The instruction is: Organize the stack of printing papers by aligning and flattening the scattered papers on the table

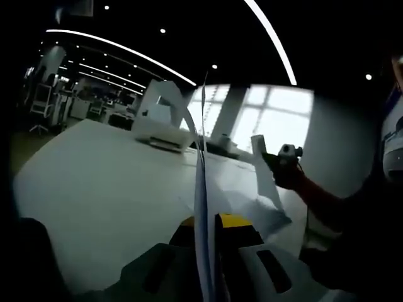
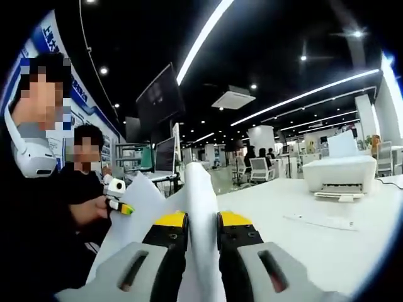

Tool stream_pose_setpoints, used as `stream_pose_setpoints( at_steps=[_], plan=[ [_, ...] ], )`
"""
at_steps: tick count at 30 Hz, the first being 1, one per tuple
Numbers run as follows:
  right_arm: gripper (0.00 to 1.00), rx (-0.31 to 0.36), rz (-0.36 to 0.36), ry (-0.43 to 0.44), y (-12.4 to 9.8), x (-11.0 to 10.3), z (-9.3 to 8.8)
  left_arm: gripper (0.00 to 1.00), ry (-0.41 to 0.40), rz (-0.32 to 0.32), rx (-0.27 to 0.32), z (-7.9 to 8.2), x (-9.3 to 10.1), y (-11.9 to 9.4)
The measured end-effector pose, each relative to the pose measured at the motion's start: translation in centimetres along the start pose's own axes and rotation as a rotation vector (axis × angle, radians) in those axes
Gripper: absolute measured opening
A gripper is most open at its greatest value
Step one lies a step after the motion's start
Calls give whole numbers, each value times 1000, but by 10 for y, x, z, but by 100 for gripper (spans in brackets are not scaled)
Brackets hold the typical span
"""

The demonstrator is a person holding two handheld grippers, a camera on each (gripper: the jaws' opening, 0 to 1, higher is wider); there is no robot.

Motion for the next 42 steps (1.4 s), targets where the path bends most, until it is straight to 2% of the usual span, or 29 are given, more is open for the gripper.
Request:
stream_pose_setpoints(
  at_steps=[16, 22, 42],
  plan=[
    [14, 44, 112, 6, 2, -20, 17, 6, -2, 2, 0, -1, 0, 0],
    [14, 26, 135, -2, 11, -27, 17, 6, -2, -4, -2, -2, 0, 1],
    [14, -73, 175, -60, 43, -30, 5, 6, -5, -16, -3, -3, 3, 2]
  ],
)
Point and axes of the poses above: the point that each gripper's makers call its tool centre point, and the gripper's own axes: y roughly forward along the fingers, x roughly to its right, z roughly out of its top, the point moved 10 cm from there along -y, roughly backward along the fingers, and after that the axes turned 1 degree about x, right-handed, at the moved point
